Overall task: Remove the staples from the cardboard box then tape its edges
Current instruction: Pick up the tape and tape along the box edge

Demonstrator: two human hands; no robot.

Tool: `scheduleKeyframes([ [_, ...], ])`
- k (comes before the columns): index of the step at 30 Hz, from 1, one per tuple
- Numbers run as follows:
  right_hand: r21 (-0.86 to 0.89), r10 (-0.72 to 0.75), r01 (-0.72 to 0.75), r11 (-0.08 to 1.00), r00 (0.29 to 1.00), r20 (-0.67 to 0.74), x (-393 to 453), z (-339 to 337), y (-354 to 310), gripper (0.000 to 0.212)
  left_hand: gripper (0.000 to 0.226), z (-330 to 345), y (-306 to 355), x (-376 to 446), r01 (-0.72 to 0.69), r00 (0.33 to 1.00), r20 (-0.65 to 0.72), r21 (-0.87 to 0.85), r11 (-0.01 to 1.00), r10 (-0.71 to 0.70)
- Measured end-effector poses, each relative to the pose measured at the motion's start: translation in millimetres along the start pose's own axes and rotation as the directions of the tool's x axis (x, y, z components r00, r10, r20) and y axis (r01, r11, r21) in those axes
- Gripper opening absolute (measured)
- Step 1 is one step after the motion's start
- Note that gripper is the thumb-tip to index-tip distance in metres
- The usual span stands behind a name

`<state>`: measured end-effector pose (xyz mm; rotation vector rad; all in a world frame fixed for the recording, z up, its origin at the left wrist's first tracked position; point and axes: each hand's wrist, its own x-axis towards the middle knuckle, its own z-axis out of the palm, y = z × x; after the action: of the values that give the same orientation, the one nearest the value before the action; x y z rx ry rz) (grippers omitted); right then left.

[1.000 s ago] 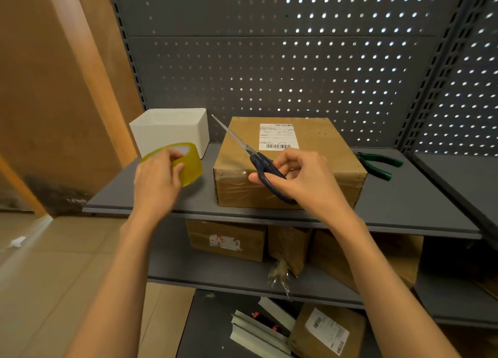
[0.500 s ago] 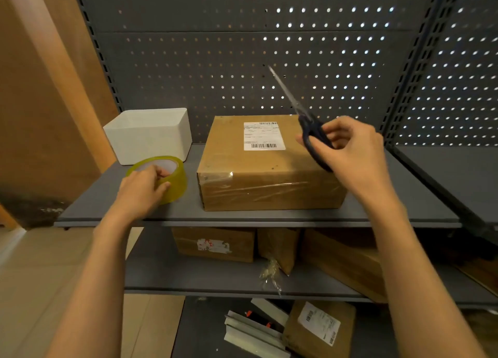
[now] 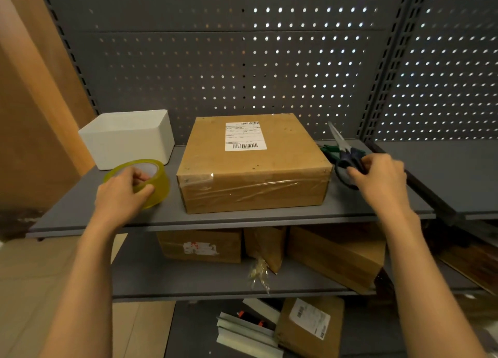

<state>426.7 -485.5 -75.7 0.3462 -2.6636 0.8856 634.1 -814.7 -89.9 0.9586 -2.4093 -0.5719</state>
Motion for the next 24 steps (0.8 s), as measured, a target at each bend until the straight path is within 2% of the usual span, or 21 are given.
scheduleKeyframes([
  [6,-0.133,0.075,-0.062,0.989,0.992,0.102,-13,20,5,0.028,0.015,1,0,-2,0.007,1.000,-0.010,-0.025,1.000,-0.008],
  [13,-0.259,0.020,0.011,0.966,0.993,0.120,-20,25,2,0.023,0.016,3,2,-10,-0.020,0.996,-0.083,-0.075,0.997,0.013],
  [16,-0.251,0.003,0.031,0.967,0.991,0.133,-20,25,3,0.024,0.020,4,2,-11,-0.021,0.997,-0.080,-0.099,0.995,0.013],
  [18,-0.192,-0.058,0.073,0.979,0.995,0.087,-20,19,0,0.025,0.029,1,2,-13,-0.035,0.998,-0.056,-0.162,0.986,0.026],
  [20,-0.067,-0.167,0.164,0.984,0.985,-0.037,-20,10,-9,0.025,0.037,-4,4,-16,-0.083,0.996,-0.057,-0.207,0.975,0.073],
  [24,0.134,-0.321,0.364,0.922,0.910,-0.262,-24,-5,-54,0.030,0.038,-10,21,-26,-0.273,0.958,-0.147,-0.190,0.943,0.247],
])
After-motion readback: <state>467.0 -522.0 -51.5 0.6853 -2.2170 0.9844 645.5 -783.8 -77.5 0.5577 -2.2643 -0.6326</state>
